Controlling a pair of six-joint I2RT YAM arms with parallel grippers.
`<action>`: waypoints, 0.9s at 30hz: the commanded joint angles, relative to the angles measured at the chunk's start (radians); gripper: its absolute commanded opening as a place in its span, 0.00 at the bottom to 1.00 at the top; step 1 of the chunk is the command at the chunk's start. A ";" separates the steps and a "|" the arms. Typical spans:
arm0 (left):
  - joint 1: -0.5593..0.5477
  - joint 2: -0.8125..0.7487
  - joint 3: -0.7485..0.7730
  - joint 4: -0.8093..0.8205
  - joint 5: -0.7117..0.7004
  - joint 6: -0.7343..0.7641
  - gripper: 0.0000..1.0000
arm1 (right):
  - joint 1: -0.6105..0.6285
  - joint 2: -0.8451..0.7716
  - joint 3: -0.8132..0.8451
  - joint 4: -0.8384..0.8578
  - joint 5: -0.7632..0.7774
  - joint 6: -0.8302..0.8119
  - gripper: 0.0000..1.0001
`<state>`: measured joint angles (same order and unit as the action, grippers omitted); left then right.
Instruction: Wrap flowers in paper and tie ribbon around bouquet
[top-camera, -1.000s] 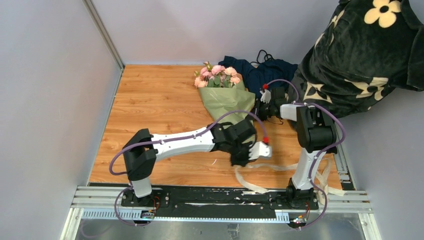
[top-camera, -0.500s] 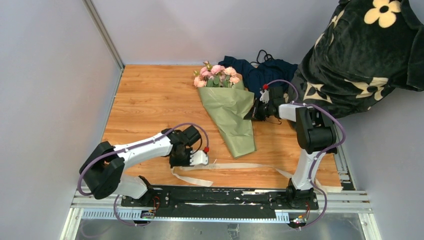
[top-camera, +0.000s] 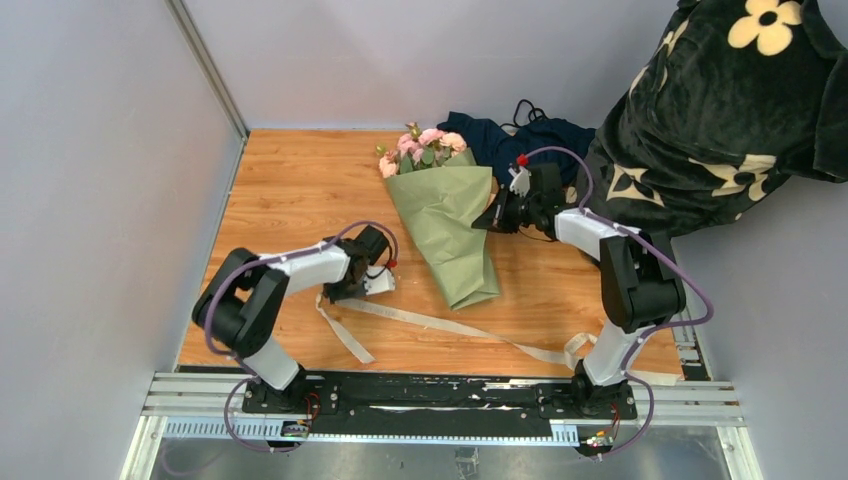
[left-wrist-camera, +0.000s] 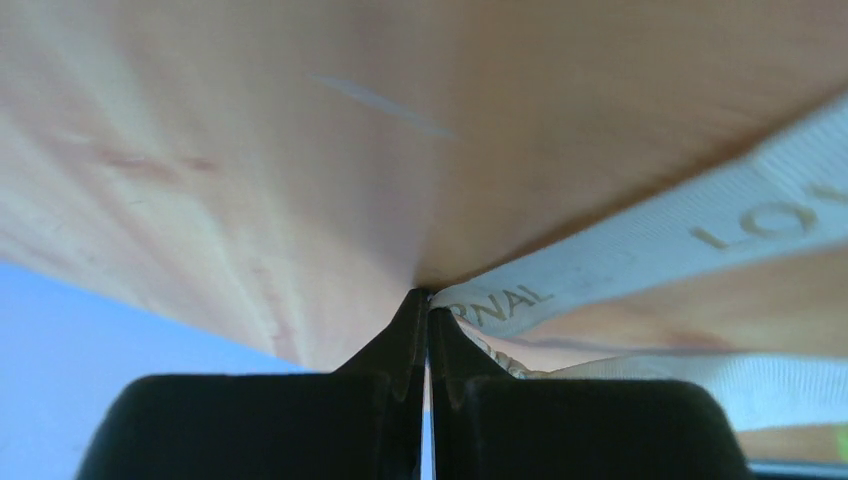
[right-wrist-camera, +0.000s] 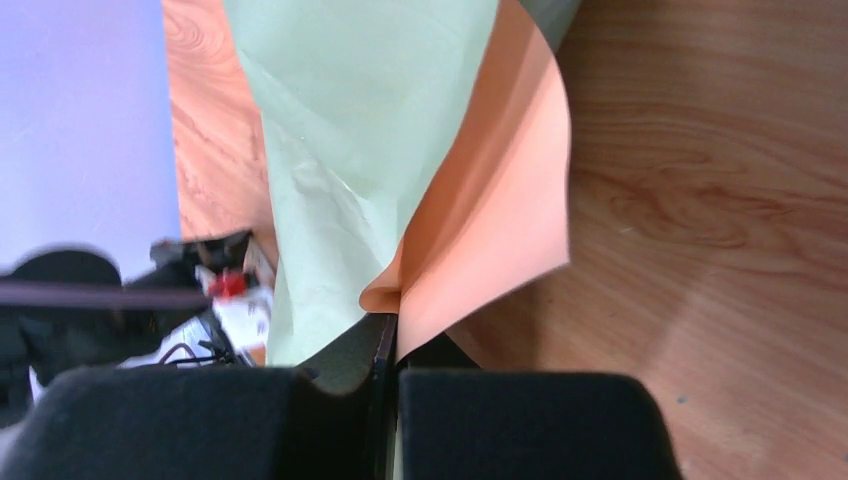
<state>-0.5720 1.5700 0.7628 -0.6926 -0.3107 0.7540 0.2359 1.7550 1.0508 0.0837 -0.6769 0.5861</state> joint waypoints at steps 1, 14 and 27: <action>0.129 0.169 0.115 0.232 -0.063 -0.009 0.00 | 0.043 -0.048 -0.073 0.036 -0.029 0.041 0.00; 0.444 0.234 0.437 0.228 0.019 -0.235 0.00 | 0.248 -0.065 -0.237 0.231 0.056 0.175 0.00; 0.498 -0.085 0.474 -0.012 0.155 -0.219 0.00 | 0.393 -0.014 -0.277 0.291 0.153 0.213 0.00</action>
<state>-0.0750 1.5139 1.2228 -0.5583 -0.2432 0.5312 0.6025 1.7134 0.7719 0.3630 -0.5526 0.7898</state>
